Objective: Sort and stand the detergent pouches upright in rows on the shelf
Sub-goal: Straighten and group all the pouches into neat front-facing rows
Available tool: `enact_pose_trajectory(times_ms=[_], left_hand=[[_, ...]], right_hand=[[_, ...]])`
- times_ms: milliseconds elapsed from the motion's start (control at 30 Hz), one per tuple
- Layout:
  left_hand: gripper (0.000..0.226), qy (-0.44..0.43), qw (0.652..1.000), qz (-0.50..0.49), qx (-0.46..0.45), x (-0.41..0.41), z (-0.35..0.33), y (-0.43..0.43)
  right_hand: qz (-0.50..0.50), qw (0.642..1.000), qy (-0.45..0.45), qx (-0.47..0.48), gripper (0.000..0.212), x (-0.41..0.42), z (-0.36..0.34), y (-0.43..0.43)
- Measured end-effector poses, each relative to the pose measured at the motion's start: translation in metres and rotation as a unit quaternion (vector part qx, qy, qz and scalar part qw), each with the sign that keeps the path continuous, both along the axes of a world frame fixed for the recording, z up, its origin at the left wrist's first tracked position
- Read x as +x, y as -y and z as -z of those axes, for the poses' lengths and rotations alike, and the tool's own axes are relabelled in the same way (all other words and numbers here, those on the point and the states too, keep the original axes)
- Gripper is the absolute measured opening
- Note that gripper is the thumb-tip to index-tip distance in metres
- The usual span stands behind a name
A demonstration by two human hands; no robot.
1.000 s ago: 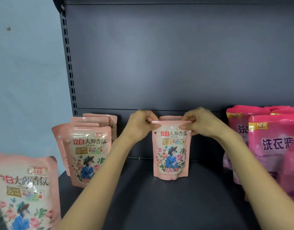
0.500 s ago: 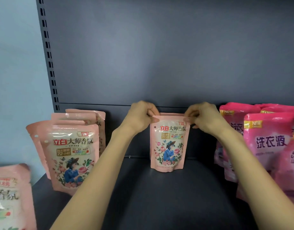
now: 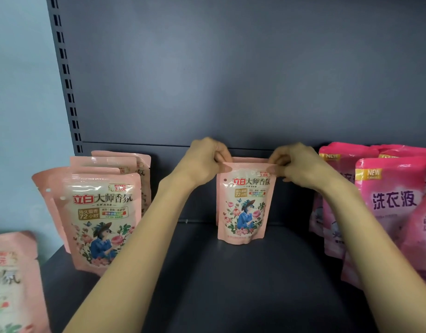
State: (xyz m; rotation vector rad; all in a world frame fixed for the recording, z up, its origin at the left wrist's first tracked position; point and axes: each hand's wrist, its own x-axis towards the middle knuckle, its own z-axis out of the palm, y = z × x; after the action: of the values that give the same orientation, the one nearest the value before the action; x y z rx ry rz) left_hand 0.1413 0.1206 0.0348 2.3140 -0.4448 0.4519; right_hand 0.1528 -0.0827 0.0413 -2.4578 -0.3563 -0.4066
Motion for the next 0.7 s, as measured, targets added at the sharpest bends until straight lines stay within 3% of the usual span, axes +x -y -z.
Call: enact_pose_trajectory(times_ms=[167, 400, 500, 700], left_hand=[[0.010, -0.008, 0.998, -0.017, 0.058, -0.005, -0.002, 0.002], [0.048, 0.014, 0.961, -0.113, 0.253, -0.026, -0.008, 0.015], [0.063, 0.031, 0.945, -0.136, 0.295, -0.039, -0.013, 0.020], [0.059, 0.057, 0.924, -0.175, 0.334, -0.055, -0.001, 0.019]], right_hand=[[-0.016, 0.998, -0.007, -0.053, 0.013, -0.003, 0.000, -0.003], [-0.047, 0.995, 0.002, -0.087, 0.045, -0.008, 0.001, -0.012], [-0.054, 0.990, 0.006, -0.129, 0.055, -0.015, -0.005, -0.013], [-0.059, 0.986, 0.021, -0.155, 0.063, -0.027, -0.010, -0.014]])
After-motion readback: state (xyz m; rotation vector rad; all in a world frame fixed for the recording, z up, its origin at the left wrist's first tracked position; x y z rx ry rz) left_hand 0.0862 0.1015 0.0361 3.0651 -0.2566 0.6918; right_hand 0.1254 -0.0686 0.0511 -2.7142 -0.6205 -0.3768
